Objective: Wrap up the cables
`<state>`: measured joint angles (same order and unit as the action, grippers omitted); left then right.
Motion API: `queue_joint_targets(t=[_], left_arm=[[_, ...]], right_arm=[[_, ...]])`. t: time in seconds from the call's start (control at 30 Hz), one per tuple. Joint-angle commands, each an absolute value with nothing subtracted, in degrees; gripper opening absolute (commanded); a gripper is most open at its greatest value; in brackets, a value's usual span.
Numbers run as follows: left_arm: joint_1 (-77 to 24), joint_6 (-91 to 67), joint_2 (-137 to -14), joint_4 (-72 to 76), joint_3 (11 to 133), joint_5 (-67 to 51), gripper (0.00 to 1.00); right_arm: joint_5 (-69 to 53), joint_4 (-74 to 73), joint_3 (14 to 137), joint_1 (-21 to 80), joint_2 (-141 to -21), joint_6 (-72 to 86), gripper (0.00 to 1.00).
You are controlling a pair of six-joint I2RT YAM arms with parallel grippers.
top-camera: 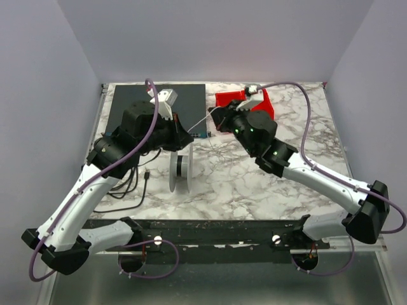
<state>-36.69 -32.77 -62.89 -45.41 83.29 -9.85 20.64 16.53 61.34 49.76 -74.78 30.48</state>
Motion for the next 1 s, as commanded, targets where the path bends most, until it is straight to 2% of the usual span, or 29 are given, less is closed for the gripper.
queue_joint_targets(t=[0.0,0.07,0.17,0.33,0.57,0.8,0.97], left_arm=[[-36.22,-29.94,-59.60,-45.57,76.49,-3.40,0.00],[-36.29,-29.62,-58.65,-45.29,74.11,-3.11,0.00],[-36.28,-30.09,-57.27,-44.63,70.94,-1.97,0.01],[-36.29,-31.75,-54.42,-43.72,65.83,-0.46,0.20],[-36.29,-33.17,-50.09,-42.56,61.81,2.15,0.33],[-36.22,-34.40,-45.62,-42.16,59.70,4.78,0.37],[-36.28,-36.22,-42.32,-44.01,59.00,11.68,0.43]], right_arm=[[27.71,-11.12,77.22,54.41,-82.85,17.84,0.01],[33.10,-17.36,83.26,58.20,-87.70,13.40,0.01],[34.53,-20.33,85.94,61.10,-91.70,11.76,0.01],[33.61,-21.11,85.78,61.59,-92.46,12.41,0.01],[32.91,-24.28,88.55,62.05,-94.75,12.99,0.01],[32.91,-30.93,95.32,62.75,-99.58,13.95,0.01],[33.80,-35.39,100.17,63.00,-104.47,15.38,0.01]])
